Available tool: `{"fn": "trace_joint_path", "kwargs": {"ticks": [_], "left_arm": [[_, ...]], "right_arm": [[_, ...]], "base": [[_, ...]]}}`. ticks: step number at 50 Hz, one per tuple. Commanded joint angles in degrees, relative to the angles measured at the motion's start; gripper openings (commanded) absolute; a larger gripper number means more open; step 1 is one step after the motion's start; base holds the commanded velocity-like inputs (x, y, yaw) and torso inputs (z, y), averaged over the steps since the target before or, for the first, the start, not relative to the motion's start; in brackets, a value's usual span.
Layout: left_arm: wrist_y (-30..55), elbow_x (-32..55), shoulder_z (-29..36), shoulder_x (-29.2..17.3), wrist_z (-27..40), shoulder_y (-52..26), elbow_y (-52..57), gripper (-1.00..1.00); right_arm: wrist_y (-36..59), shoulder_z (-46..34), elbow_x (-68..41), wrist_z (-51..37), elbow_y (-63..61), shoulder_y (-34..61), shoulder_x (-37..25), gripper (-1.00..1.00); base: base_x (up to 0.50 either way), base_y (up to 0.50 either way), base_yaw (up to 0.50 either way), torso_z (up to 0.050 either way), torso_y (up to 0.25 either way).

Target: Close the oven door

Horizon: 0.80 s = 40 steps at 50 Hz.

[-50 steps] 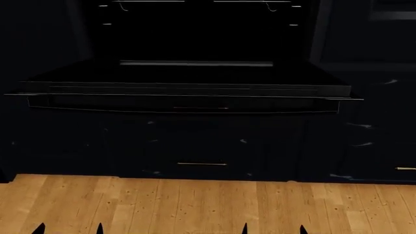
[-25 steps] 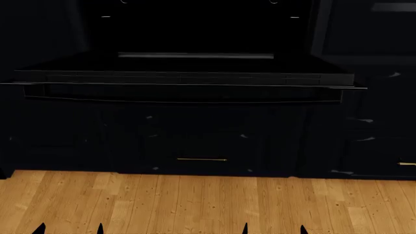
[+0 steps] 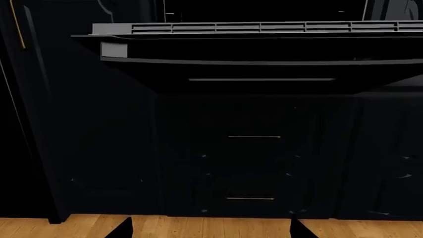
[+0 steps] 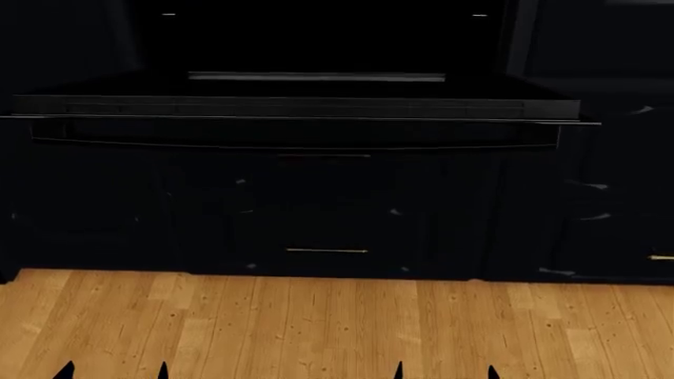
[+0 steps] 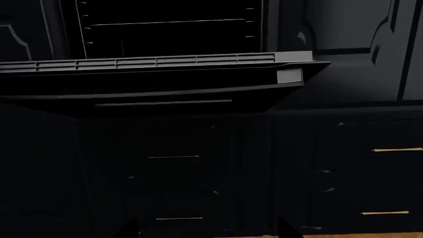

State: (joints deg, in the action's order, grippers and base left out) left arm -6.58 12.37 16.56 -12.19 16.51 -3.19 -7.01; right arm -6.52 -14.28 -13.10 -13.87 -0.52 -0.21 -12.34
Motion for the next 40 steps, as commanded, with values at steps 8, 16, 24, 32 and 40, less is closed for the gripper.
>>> {"fn": "trace_joint_path", "kwargs": {"ticks": [8, 16, 24, 32, 40], "left_arm": [[-0.2, 0.1, 0.6, -0.3, 0.3, -0.1, -0.2, 1.0], [-0.2, 0.3, 0.8, -0.4, 0.3, -0.2, -0.2, 1.0], [-0.2, 0.4, 1.0, -0.5, 0.4, -0.2, -0.2, 1.0], [-0.2, 0.6, 1.2, -0.7, 0.6, -0.2, -0.2, 1.0], [-0.3, 0.7, 1.3, -0.8, 0.7, -0.3, -0.2, 1.0]], "right_arm": [[0.1, -0.4, 0.4, -1.3, 0.0, 0.2, -0.3, 1.0], [1.4, -0.6, 0.1, -1.7, 0.4, 0.7, -0.3, 1.0], [1.4, -0.7, -0.1, -1.9, 0.4, 0.7, -0.5, 1.0], [1.3, -0.9, -0.2, -2.1, 0.4, 0.8, -0.6, 1.0], [1.3, -1.2, -0.4, -2.3, 0.4, 0.8, -0.8, 1.0]], "base": [[0.0, 0.0, 0.0, -0.034, 0.0], [0.0, 0.0, 0.0, -0.035, 0.0], [0.0, 0.0, 0.0, -0.033, 0.0], [0.0, 0.0, 0.0, -0.033, 0.0], [0.0, 0.0, 0.0, -0.038, 0.0]]}}
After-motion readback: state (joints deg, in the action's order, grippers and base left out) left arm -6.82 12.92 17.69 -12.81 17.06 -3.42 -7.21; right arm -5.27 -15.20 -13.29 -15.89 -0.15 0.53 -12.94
